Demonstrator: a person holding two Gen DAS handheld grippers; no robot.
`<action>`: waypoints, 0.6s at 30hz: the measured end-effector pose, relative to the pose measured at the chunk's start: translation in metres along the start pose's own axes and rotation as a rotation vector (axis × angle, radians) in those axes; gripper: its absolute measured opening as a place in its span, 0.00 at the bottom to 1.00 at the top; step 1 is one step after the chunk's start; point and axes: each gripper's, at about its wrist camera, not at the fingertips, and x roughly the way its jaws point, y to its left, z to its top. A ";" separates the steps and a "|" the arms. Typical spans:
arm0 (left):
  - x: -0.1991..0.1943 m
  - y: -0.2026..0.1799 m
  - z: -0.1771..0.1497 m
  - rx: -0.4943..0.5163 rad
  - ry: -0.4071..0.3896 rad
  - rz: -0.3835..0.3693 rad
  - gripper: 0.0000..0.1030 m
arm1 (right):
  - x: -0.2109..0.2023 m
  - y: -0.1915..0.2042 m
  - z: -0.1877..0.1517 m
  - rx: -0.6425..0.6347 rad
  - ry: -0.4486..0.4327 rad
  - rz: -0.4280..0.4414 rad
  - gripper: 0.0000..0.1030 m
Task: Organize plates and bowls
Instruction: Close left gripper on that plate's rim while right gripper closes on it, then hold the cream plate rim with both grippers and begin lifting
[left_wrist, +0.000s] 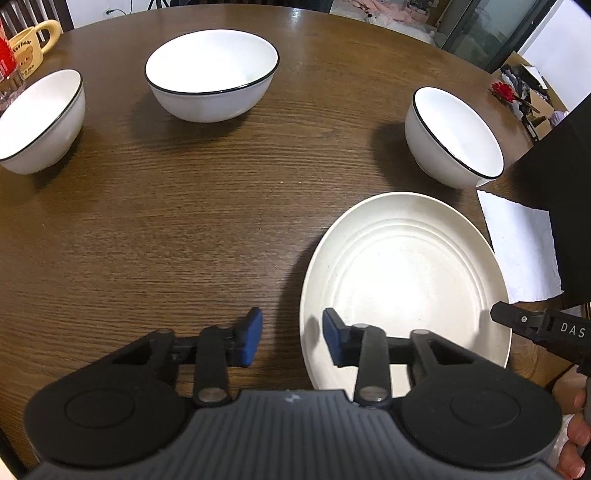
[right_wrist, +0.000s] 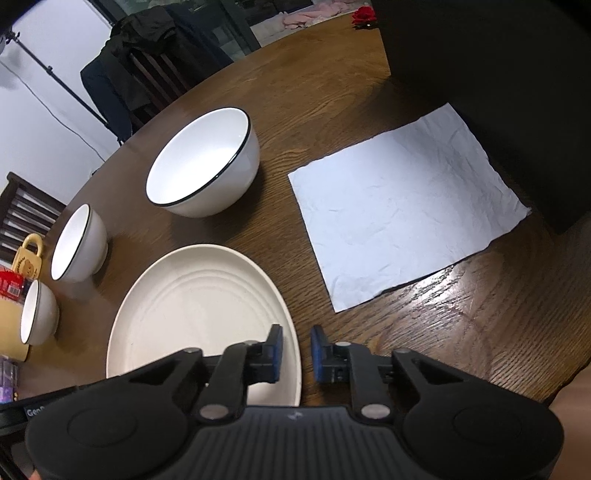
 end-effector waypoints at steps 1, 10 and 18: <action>0.000 0.000 0.000 -0.001 0.001 -0.002 0.30 | 0.000 -0.001 0.000 0.004 -0.003 0.004 0.12; 0.003 0.002 -0.002 -0.019 0.006 -0.017 0.16 | 0.001 -0.004 -0.001 0.021 -0.005 0.026 0.06; 0.003 0.002 -0.002 -0.023 0.000 -0.032 0.09 | 0.002 -0.006 -0.001 0.023 -0.011 0.041 0.05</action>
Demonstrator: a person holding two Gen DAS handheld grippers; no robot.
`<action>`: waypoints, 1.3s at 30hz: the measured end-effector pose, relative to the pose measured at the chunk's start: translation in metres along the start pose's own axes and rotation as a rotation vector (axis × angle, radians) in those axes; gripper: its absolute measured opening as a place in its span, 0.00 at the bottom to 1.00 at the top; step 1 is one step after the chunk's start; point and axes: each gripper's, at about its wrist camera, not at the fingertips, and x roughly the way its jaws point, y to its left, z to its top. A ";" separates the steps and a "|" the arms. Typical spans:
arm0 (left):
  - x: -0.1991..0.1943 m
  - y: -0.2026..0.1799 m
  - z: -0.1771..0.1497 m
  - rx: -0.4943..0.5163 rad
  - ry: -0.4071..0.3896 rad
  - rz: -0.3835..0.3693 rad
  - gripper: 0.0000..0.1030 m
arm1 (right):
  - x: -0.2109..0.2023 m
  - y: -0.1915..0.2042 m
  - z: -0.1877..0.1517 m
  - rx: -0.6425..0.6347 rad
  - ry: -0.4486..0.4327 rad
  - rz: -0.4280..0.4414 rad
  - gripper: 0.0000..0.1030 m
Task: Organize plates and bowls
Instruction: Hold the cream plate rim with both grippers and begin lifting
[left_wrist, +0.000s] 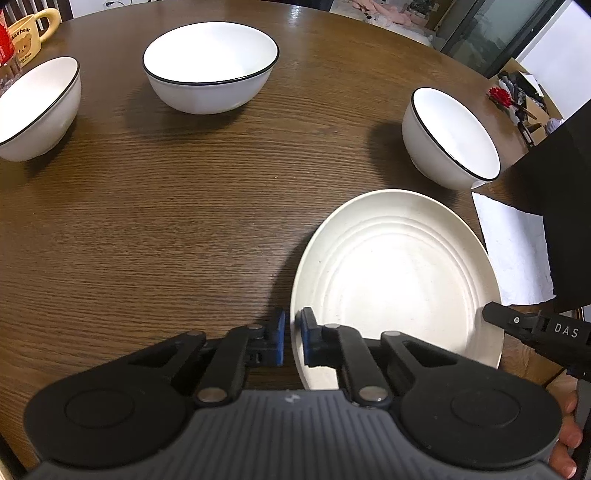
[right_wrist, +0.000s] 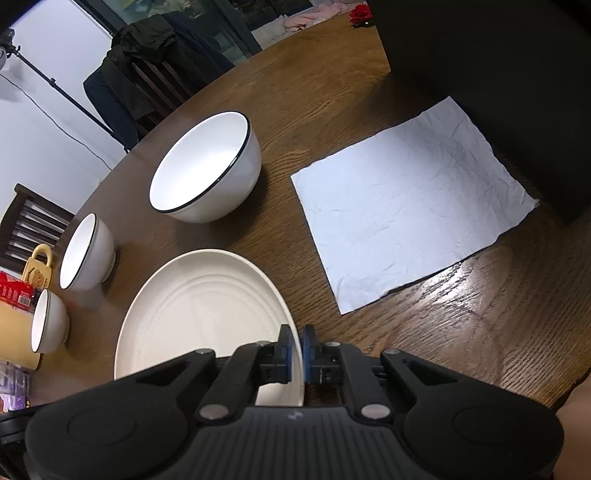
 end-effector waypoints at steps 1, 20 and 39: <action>0.000 0.000 0.000 0.002 -0.002 0.000 0.08 | 0.000 0.000 0.000 -0.001 -0.001 0.000 0.05; -0.002 -0.009 -0.005 0.053 -0.036 0.038 0.06 | -0.003 0.008 -0.009 -0.059 -0.031 -0.020 0.04; -0.009 -0.008 -0.009 0.070 -0.064 0.058 0.06 | -0.007 0.015 -0.015 -0.102 -0.050 -0.013 0.03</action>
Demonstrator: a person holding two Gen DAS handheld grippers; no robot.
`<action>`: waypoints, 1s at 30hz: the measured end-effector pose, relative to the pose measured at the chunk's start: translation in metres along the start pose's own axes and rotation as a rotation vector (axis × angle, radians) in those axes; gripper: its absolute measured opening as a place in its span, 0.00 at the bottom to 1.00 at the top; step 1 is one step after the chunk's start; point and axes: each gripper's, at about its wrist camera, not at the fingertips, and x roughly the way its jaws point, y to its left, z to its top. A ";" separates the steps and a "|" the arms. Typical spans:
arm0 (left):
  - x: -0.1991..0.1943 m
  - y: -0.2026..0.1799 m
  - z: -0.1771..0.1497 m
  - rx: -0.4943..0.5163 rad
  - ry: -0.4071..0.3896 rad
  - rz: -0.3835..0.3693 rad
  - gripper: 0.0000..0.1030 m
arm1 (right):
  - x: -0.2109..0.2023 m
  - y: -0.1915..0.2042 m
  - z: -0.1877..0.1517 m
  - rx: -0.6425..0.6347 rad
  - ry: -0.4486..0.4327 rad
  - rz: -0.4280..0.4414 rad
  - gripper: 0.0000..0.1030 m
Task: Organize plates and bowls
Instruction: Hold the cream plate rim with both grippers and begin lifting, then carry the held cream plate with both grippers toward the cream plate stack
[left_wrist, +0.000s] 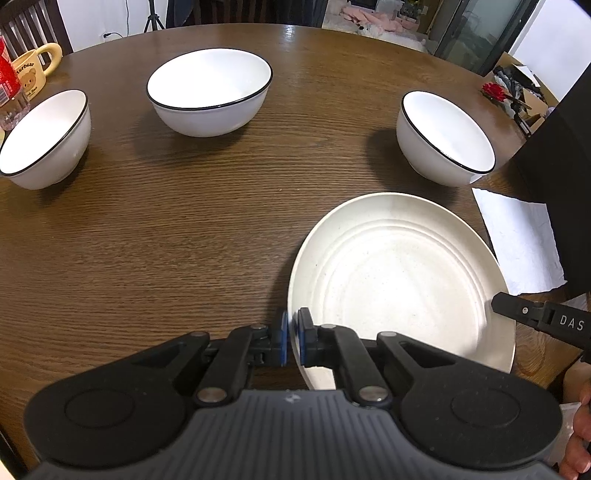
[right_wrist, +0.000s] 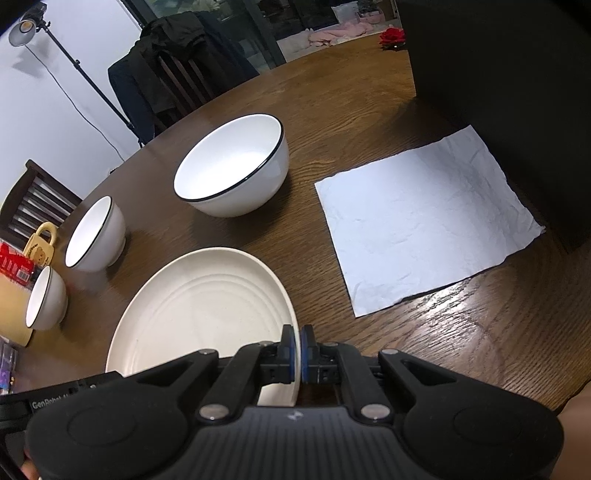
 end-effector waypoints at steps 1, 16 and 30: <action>0.000 0.001 0.000 -0.001 0.001 -0.001 0.06 | 0.000 0.000 0.000 -0.001 0.002 0.000 0.03; 0.007 0.004 0.011 -0.019 0.052 -0.007 0.10 | 0.004 -0.005 0.005 0.025 0.047 -0.020 0.13; 0.011 0.006 0.016 -0.010 0.058 -0.028 0.06 | 0.007 -0.005 0.006 0.013 0.052 0.004 0.04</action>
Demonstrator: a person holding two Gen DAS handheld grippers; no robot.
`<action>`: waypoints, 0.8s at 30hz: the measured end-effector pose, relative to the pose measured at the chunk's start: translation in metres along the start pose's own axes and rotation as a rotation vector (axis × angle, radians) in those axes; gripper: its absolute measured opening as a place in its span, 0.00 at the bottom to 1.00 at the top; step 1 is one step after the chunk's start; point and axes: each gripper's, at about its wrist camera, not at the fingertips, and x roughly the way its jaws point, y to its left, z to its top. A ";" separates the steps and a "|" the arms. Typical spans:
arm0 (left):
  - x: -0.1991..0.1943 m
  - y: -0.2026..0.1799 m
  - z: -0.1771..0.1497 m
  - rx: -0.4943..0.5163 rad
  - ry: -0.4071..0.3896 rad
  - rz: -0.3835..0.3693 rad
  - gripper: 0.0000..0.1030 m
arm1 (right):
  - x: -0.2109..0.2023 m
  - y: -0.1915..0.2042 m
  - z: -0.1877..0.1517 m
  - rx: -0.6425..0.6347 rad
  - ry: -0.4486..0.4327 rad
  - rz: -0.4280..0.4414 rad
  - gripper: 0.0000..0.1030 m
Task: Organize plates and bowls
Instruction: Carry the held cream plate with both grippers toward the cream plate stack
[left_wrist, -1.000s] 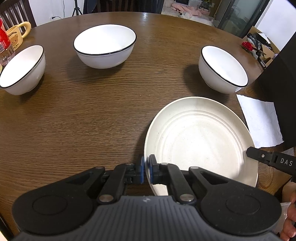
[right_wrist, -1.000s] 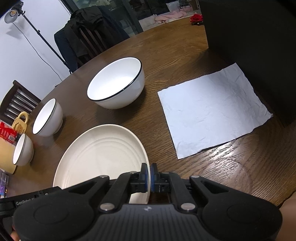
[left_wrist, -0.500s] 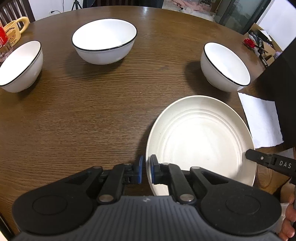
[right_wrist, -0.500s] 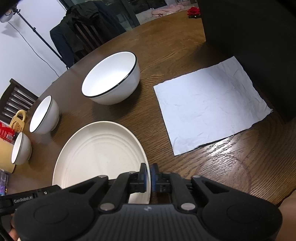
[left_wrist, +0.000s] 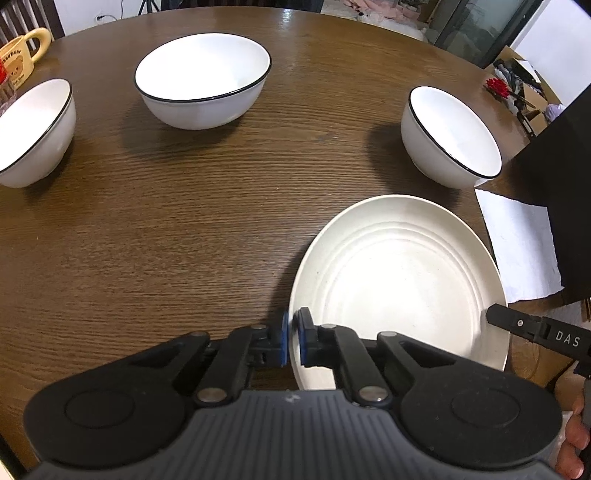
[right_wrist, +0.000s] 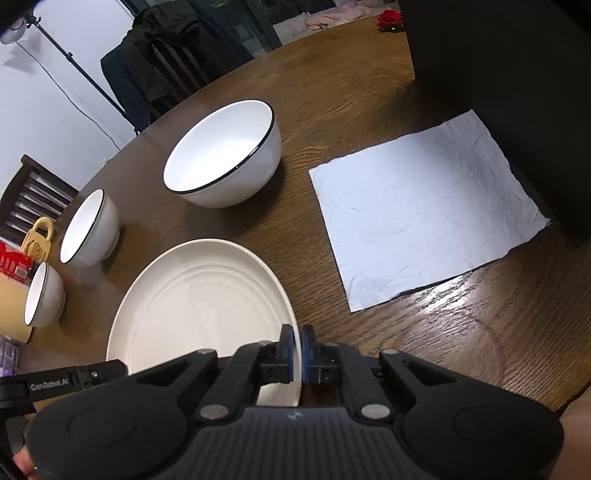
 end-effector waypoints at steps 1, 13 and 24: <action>0.000 -0.001 -0.001 0.006 -0.004 0.005 0.06 | 0.000 0.000 -0.001 -0.003 -0.003 0.002 0.04; -0.007 -0.003 -0.005 0.032 -0.038 0.013 0.06 | -0.005 0.005 -0.004 -0.037 -0.038 0.006 0.03; -0.021 0.003 -0.011 0.023 -0.068 0.019 0.06 | -0.017 0.016 -0.011 -0.065 -0.062 0.015 0.03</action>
